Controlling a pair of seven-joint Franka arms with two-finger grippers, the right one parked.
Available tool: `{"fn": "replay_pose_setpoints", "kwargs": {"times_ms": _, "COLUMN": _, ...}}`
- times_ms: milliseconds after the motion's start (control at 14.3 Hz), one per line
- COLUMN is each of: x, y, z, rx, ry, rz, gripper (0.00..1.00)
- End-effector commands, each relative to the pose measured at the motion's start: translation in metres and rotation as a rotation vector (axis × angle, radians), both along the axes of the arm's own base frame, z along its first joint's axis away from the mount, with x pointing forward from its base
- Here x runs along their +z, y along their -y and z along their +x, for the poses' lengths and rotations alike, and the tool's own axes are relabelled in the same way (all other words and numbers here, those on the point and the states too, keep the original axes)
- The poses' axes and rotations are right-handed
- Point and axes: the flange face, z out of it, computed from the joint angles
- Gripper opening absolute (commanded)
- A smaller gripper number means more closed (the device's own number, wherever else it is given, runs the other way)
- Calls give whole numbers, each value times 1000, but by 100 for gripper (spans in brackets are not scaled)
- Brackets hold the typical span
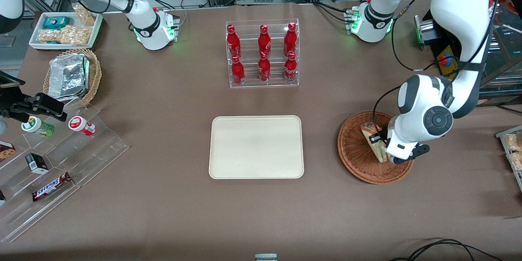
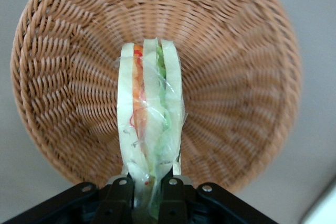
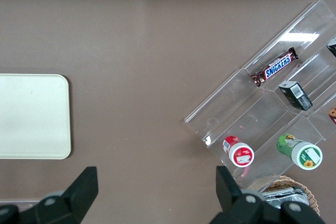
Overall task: Place sandwich from basket to tray
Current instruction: 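Carry the sandwich with the left gripper over the cream tray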
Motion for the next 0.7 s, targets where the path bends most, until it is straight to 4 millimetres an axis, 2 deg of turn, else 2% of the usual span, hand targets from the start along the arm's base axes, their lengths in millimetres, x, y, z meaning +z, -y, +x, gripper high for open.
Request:
{"fn": "replay_pose_setpoints", "kwargs": {"times_ms": 0, "x": 39, "y": 61, "z": -14, "rx": -166, "ry": 7, "rz": 13, "gripper": 6}}
{"fn": "replay_pose_setpoints", "kwargs": {"times_ms": 140, "x": 47, "y": 134, "z": -27, "rx": -285, "ry": 25, "rz": 1, "gripper": 7}}
{"fn": "replay_pose_setpoints", "kwargs": {"times_ms": 210, "x": 49, "y": 155, "z": -30, "rx": -328, "ry": 27, "rz": -8, "gripper": 8}}
{"fn": "replay_pose_setpoints", "kwargs": {"times_ms": 280, "x": 40, "y": 178, "z": -37, "rx": -372, "ry": 12, "rz": -23, "gripper": 9}}
{"fn": "replay_pose_setpoints", "kwargs": {"times_ms": 350, "x": 40, "y": 212, "z": -40, "rx": -419, "ry": 23, "rz": -51, "gripper": 11}}
{"fn": "replay_pose_setpoints", "kwargs": {"times_ms": 490, "x": 32, "y": 259, "z": -31, "rx": -452, "ry": 27, "rz": -91, "gripper": 13}}
{"fn": "replay_pose_setpoints", "kwargs": {"times_ms": 630, "x": 17, "y": 312, "z": -24, "rx": -490, "ry": 4, "rz": -117, "gripper": 14}}
